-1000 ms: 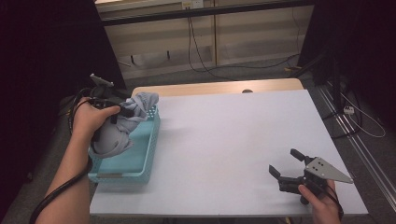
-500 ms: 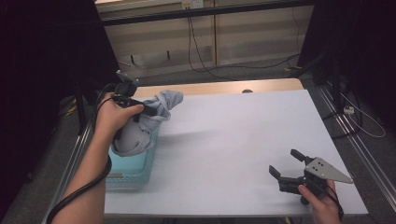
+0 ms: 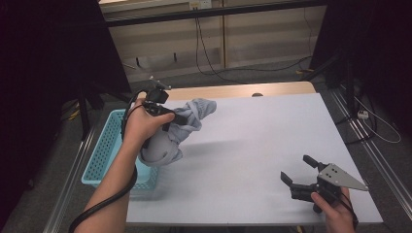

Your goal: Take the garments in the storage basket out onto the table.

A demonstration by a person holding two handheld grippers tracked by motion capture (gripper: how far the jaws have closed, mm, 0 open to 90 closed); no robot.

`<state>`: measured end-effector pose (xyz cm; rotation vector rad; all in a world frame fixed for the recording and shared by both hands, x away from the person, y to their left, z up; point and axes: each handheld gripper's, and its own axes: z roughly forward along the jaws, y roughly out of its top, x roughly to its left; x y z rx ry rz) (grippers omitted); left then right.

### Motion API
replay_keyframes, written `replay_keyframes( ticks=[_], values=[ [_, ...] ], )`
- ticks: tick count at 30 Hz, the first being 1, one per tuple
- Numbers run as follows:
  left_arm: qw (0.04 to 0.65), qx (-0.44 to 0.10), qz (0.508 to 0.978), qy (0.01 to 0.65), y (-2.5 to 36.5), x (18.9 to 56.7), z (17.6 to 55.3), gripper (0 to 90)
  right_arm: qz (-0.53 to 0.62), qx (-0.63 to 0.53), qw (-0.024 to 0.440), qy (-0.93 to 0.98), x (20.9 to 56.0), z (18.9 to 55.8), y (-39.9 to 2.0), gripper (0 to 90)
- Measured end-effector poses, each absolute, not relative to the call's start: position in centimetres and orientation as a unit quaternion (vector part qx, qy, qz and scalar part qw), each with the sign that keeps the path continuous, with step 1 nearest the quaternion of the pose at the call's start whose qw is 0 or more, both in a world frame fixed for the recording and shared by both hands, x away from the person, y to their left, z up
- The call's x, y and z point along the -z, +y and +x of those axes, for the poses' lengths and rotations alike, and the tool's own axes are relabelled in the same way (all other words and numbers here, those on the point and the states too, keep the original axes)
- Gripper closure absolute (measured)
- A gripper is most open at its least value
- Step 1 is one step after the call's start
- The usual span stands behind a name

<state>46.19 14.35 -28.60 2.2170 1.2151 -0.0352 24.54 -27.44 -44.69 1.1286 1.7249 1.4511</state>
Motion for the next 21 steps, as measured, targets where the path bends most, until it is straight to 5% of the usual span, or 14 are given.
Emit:
replay_keyframes(
  ticks=[21],
  values=[
    [0.308, 0.039, 0.851, 0.425, 10.7, 32.2, 45.7, 59.2, 0.424, -0.550, 0.306, 0.651, 44.7, 24.5, -27.5, 3.0]
  ],
)
